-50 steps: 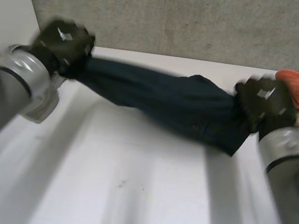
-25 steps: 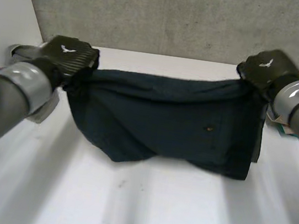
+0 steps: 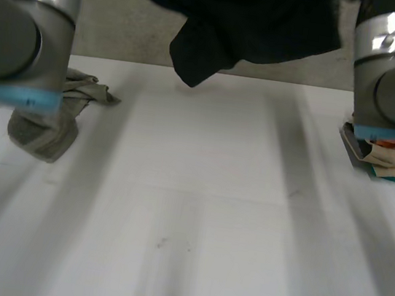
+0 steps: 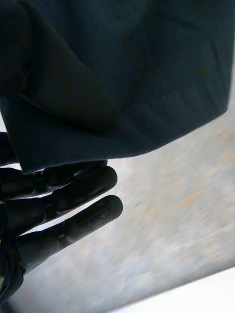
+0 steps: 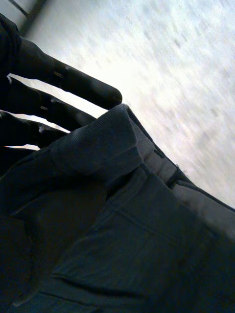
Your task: Fold the laundry.
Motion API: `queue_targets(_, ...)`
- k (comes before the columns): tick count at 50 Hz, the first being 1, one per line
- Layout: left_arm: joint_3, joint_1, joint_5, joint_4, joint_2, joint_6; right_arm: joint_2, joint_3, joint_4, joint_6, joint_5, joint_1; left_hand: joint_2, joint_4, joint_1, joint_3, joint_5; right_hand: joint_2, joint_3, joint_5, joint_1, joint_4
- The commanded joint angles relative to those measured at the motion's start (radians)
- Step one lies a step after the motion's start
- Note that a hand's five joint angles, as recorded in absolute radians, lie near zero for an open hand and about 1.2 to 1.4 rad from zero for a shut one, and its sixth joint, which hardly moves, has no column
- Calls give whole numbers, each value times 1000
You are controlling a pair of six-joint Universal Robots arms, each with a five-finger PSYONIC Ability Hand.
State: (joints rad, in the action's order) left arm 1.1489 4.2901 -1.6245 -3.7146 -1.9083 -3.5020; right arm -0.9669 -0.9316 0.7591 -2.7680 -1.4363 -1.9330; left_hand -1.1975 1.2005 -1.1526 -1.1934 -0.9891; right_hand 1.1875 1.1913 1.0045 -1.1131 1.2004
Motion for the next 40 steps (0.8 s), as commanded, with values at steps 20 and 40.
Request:
queue_targets(20,698,-136,-133,548,170,-45,-107,-573,-757,410,39,8,-199,196,-244,-203,-233,209,205,217,-283,196)
queue_targets(40,670,-153,-81,644,304,-138,-322,-878,-908,403,-46,5,940,-943,895,936,906,209,205,217,-283,196)
